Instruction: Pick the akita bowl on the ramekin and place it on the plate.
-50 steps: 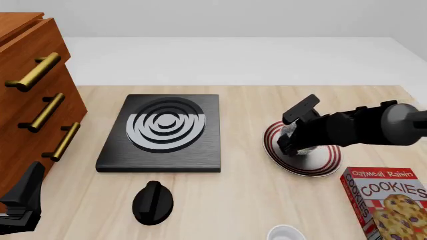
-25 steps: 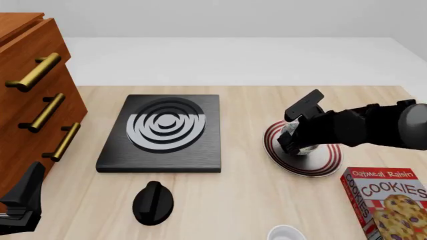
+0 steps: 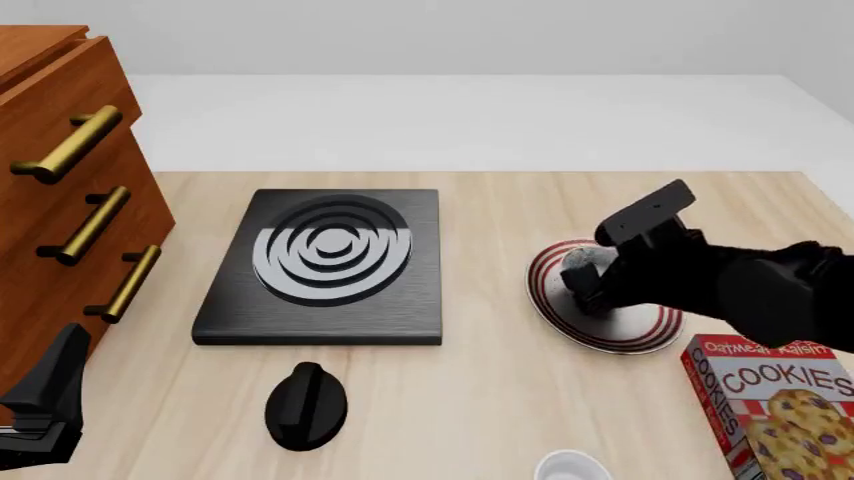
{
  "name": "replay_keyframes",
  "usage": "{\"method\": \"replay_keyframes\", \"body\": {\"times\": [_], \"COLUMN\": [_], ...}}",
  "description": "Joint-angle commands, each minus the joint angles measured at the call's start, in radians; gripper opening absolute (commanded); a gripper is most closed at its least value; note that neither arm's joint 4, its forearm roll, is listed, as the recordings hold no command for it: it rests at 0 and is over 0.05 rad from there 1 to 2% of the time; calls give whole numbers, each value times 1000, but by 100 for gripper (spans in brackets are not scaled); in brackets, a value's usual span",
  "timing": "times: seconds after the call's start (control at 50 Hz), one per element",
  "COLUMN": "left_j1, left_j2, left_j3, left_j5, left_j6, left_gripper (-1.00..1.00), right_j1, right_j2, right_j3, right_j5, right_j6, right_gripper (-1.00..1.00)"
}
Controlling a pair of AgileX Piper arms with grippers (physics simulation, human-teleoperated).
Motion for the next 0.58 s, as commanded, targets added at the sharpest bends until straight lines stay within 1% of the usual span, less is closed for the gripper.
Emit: {"method": "replay_keyframes", "body": {"times": [0.02,0.1,0.26,0.28,0.3,0.34,0.36,0.4,0.48,0.52,0.58], "left_j1": [0,0,0,0,0,0,0,0,0,0,0], "left_j2": [0,0,0,0,0,0,0,0,0,0,0], "left_j3": [0,0,0,0,0,0,0,0,0,0,0], "left_j5": [0,0,0,0,0,0,0,0,0,0,0], "left_j6": [0,0,0,0,0,0,0,0,0,0,0], "left_gripper": [100,100,100,100,100,100,100,100,100,100,100], "right_j1": [-7,-15,-25,-27,-48,-50,-44,-53,-68,-93,-109], "right_j2": [-141,-181,-258,-272,-313,-322,-338,-368,-425,-479,-497], "right_j3": [133,183,251,264,287,299,333,366,402,399,411], "right_j5": [-134,-187,-232,-240,-263,-276,-310,-346,-376,-353,-374], "right_j6": [115,143,187,197,224,218,248,274,282,293,303], "right_gripper": [100,100,100,100,100,100,100,100,100,100,100]}}
